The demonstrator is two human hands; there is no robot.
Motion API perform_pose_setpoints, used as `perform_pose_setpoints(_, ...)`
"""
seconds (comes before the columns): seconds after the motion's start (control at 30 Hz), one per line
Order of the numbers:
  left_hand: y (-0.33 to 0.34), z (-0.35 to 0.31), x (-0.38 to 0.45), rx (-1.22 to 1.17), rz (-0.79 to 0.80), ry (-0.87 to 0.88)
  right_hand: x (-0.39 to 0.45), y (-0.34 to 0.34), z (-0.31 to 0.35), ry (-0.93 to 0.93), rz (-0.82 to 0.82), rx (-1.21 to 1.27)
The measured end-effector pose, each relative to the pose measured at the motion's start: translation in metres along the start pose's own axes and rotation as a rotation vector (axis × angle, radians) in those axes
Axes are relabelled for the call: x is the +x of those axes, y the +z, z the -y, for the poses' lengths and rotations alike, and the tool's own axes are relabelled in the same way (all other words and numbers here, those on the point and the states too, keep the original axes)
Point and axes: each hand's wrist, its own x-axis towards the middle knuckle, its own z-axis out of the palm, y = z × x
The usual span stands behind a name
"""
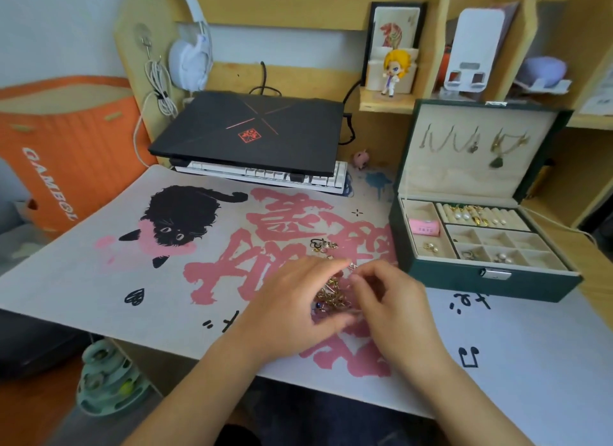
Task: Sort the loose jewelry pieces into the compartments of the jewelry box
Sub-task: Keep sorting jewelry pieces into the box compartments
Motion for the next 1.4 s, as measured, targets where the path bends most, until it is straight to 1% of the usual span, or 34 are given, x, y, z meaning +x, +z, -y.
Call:
perform_pose_setpoints(0.07,0.001,0.002,0.0,-0.019,-0.057,0.008,-0.002,0.012,0.01,-0.003,0.028,-0.012)
perform_pose_setpoints(0.17,0.0,0.005,-0.001,-0.073,-0.103,-0.011,-0.002,0.026,0.017,0.015,0.003,0.005)
perform_pose_setpoints(0.3,-0.001,0.007,-0.001,-0.064,-0.152,-0.035,-0.005,0.028,0.017,0.077,-0.035,0.149)
perform_pose_setpoints(0.33,-0.002,0.005,-0.001,-0.08,-0.187,-0.085,-0.006,0.023,0.013,0.107,-0.056,0.163)
perform_pose_setpoints(0.4,-0.004,0.004,0.001,-0.185,-0.277,-0.268,-0.009,0.007,-0.004,0.175,-0.124,0.097)
perform_pose_setpoints(0.47,-0.009,0.006,0.003,-0.414,-0.379,-0.431,-0.013,-0.013,-0.024,0.274,-0.147,0.046)
perform_pose_setpoints(0.5,-0.012,0.007,0.004,-0.499,-0.439,-0.464,-0.015,-0.023,-0.032,0.313,-0.151,0.032)
perform_pose_setpoints(0.57,-0.019,0.01,0.008,-0.583,-0.534,-0.531,-0.017,-0.038,-0.039,0.349,-0.142,-0.007)
perform_pose_setpoints(0.63,-0.023,0.015,0.01,-0.65,-0.572,-0.633,-0.018,-0.043,-0.042,0.351,-0.102,-0.048)
perform_pose_setpoints(0.67,-0.024,0.017,0.011,-0.674,-0.58,-0.677,-0.018,-0.043,-0.041,0.335,-0.081,-0.076)
perform_pose_setpoints(0.73,-0.023,0.019,0.011,-0.714,-0.575,-0.725,-0.02,-0.039,-0.041,0.233,-0.044,-0.198)
perform_pose_setpoints(0.8,-0.022,0.019,0.011,-0.709,-0.553,-0.73,-0.023,-0.031,-0.04,0.093,0.025,-0.372)
perform_pose_setpoints(0.87,-0.021,0.017,0.011,-0.691,-0.522,-0.722,-0.022,-0.024,-0.039,-0.002,0.102,-0.547)
perform_pose_setpoints(0.93,-0.021,0.017,0.01,-0.677,-0.487,-0.716,-0.019,-0.021,-0.039,-0.054,0.173,-0.675)
perform_pose_setpoints(1.0,-0.02,0.016,0.01,-0.648,-0.457,-0.713,-0.014,-0.021,-0.038,-0.071,0.246,-0.742)
perform_pose_setpoints(1.07,-0.02,0.015,0.01,-0.613,-0.426,-0.706,-0.012,-0.02,-0.036,-0.065,0.274,-0.76)
perform_pose_setpoints(1.17,-0.019,0.016,0.009,-0.605,-0.397,-0.7,-0.014,-0.018,-0.036,0.015,0.165,-0.708)
perform_pose_setpoints(1.23,-0.018,0.017,0.008,-0.62,-0.391,-0.704,-0.018,-0.017,-0.036,0.009,0.094,-0.625)
perform_pose_setpoints(1.27,-0.018,0.017,0.008,-0.625,-0.39,-0.702,-0.021,-0.018,-0.036,-0.051,0.086,-0.576)
perform_pose_setpoints(1.3,-0.018,0.017,0.009,-0.627,-0.391,-0.697,-0.023,-0.018,-0.034,-0.14,0.115,-0.546)
perform_pose_setpoints(1.37,-0.018,0.017,0.009,-0.627,-0.401,-0.693,-0.025,-0.015,-0.028,-0.337,0.257,-0.543)
perform_pose_setpoints(1.4,-0.018,0.017,0.009,-0.629,-0.408,-0.693,-0.026,-0.013,-0.027,-0.398,0.328,-0.544)
